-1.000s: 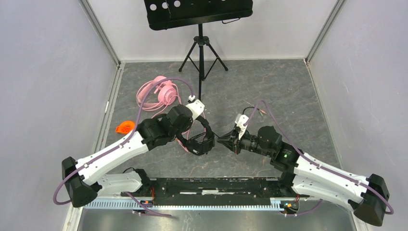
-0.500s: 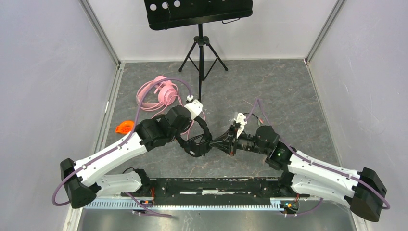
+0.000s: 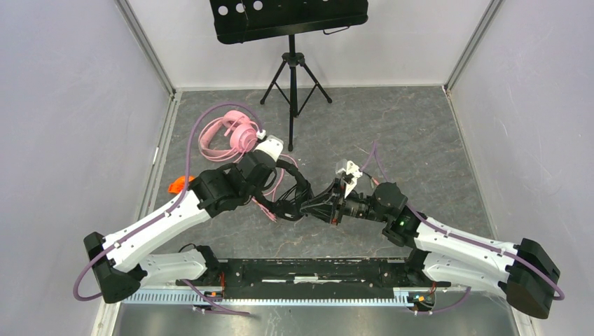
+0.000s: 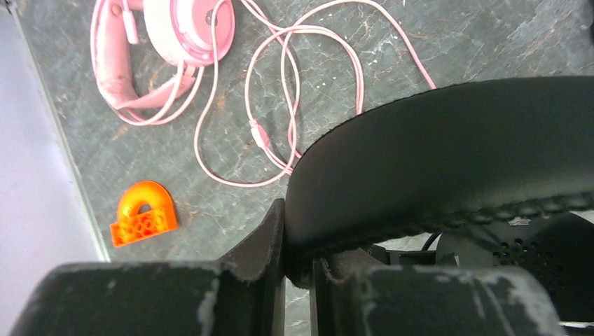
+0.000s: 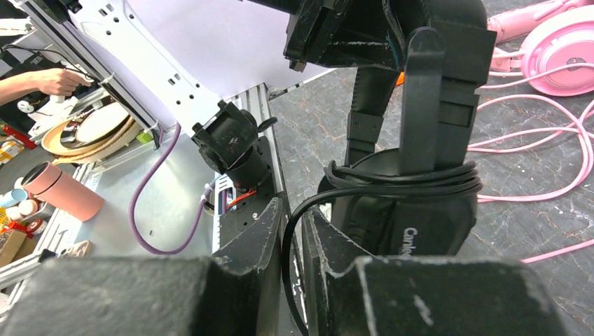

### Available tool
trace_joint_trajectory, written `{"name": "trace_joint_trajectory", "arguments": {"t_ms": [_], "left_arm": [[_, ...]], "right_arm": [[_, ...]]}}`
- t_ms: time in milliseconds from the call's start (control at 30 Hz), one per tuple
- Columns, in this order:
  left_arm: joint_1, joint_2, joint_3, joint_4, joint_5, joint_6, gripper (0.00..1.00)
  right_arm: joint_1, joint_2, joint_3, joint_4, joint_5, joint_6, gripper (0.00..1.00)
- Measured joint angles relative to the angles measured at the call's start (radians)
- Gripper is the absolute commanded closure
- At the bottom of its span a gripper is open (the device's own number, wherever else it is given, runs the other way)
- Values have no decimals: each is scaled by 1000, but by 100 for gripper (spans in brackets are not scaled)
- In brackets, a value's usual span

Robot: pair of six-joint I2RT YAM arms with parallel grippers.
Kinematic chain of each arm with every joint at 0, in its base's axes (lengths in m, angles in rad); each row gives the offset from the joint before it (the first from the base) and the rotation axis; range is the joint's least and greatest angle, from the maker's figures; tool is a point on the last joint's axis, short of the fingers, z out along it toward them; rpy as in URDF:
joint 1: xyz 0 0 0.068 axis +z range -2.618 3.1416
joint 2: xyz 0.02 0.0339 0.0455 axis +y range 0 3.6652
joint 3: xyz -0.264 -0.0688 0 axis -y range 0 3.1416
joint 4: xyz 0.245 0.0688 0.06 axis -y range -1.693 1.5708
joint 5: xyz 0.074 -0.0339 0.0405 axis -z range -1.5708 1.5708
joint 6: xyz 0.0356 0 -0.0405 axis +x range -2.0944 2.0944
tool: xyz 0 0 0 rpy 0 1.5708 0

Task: Wrap the headphones
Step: Wrap the headphones around the headphones.

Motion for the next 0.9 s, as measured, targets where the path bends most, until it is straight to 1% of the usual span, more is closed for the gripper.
{"name": "trace_joint_trajectory", "arguments": {"t_ms": [367,533,733,800,900], "left_arm": [[0,0,4,-45,13,-214,98],[2,-6,4,-42,31,-294,98],[2,-53,2,-12,55,-386,98],[2,-64,-4,-2,60,-410,98],[2,-71,-21,21,66,-443,98]], "right_arm": [[1,29,0,55,1,18,80],[2,37,0,56,27,10,80],[3,37,0,56,62,-2,80],[7,36,0,57,72,-2,81],[17,36,0,57,83,-8,87]]}}
